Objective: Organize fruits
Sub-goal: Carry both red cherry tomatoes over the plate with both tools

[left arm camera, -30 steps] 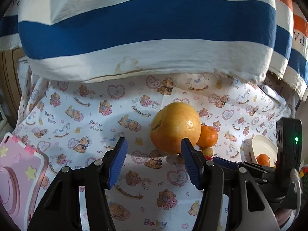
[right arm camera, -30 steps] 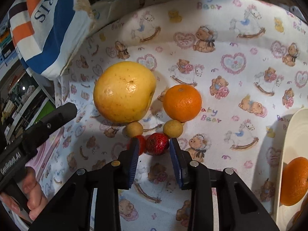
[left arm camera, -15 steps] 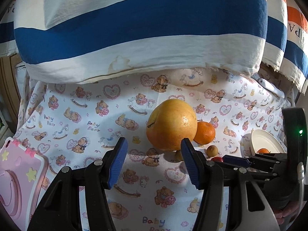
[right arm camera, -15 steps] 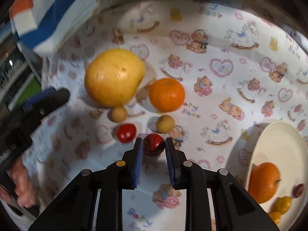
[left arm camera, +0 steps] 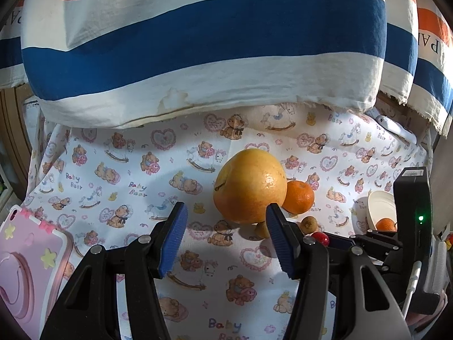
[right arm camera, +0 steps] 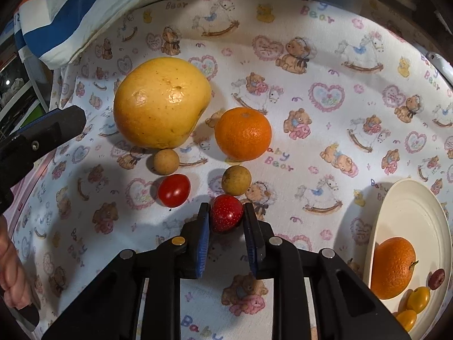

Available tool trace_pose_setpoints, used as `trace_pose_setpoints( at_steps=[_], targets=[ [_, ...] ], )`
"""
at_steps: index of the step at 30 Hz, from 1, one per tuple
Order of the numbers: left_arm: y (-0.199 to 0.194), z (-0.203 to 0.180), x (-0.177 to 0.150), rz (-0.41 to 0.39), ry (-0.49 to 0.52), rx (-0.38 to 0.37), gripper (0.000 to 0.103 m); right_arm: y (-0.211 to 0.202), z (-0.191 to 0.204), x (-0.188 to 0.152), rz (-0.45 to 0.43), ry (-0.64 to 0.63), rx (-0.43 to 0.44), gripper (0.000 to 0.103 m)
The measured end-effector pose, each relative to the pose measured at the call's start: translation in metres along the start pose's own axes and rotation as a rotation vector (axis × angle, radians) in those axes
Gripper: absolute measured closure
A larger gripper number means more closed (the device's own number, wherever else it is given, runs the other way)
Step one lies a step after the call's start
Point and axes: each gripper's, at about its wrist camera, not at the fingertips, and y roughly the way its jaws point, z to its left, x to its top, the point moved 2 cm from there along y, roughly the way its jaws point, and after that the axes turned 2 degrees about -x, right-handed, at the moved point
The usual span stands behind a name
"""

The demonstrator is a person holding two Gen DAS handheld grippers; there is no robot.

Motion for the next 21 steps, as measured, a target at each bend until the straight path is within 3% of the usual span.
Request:
trace_pose_setpoints(
  at_steps=[9, 14, 18, 21],
  targets=[
    [0.005, -0.003, -0.002, 0.011, 0.03, -0.019, 0.047, -0.031, -0.013, 0.005, -0.22, 0.046, -0.057, 0.08],
    [0.008, -0.01, -0.006, 0.04, 0.057, -0.074, 0.048, -0.049, -0.019, 0.004, -0.308, 0.071, -0.09, 0.08],
    [0.021, -0.032, -0.016, 0.126, 0.136, -0.174, 0.062, -0.059, -0.029, -0.002, -0.331, 0.103, -0.11, 0.08],
    [0.03, -0.044, -0.023, 0.177, 0.179, -0.178, 0.071, -0.058, -0.034, -0.003, -0.333, 0.128, -0.101, 0.08]
  ],
)
